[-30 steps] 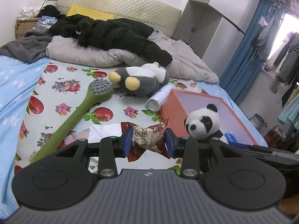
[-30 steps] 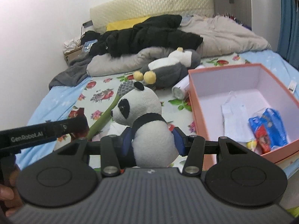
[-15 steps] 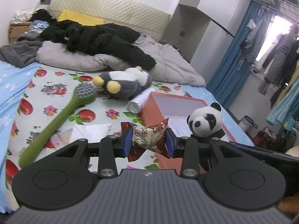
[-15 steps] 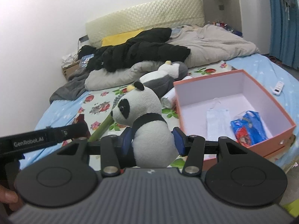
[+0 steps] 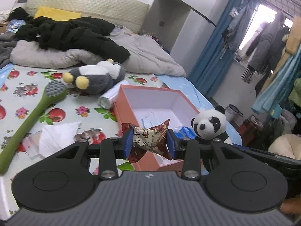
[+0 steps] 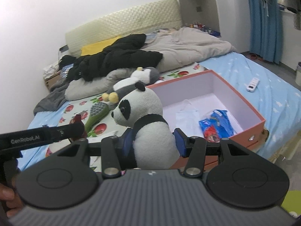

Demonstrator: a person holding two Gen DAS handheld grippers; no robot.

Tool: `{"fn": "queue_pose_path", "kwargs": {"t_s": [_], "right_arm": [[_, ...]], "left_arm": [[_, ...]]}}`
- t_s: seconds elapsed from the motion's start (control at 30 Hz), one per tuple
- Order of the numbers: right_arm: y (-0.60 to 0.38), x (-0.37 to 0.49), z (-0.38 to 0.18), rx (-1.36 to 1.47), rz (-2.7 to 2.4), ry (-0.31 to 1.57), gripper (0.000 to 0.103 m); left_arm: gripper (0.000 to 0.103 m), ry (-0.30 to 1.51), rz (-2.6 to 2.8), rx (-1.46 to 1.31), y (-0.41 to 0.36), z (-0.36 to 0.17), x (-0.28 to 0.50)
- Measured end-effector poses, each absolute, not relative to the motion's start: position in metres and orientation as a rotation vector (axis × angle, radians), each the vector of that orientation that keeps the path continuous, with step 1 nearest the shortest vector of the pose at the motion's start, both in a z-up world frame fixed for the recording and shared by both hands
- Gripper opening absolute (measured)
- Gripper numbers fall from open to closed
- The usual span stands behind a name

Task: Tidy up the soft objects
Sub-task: 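Carry the candy and the panda plush over the pink box with both tools, then open the left tool to drop the candy in the box while the right tool releases the panda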

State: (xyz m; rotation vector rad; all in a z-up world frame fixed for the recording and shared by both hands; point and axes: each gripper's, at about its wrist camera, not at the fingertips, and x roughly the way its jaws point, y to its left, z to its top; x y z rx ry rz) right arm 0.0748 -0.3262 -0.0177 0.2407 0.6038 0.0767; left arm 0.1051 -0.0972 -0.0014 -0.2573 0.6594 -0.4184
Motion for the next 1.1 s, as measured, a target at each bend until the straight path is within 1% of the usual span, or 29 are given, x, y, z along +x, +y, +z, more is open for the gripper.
{"fn": "queue_pose_path", "kwargs": {"t_s": [0.27,0.63,1.1], "right_arm": [[-0.357,0.105,-0.035,0.273,0.027,0.63,0.052],[-0.393,0.163,-0.064,0.31,-0.013,0.698,0.052],[-0.431,0.224,-0.103,0.331,-0.008,0.791,0.052]], "left_arm": [[0.044,0.701,-0.458,-0.214,-0.131,-0.011,0.163],[0.044,0.799,-0.502,-0.191,-0.194,-0.039,0.245],[0.044,0.881,-0.505,-0.152,-0.253,-0.072,0.313]]}}
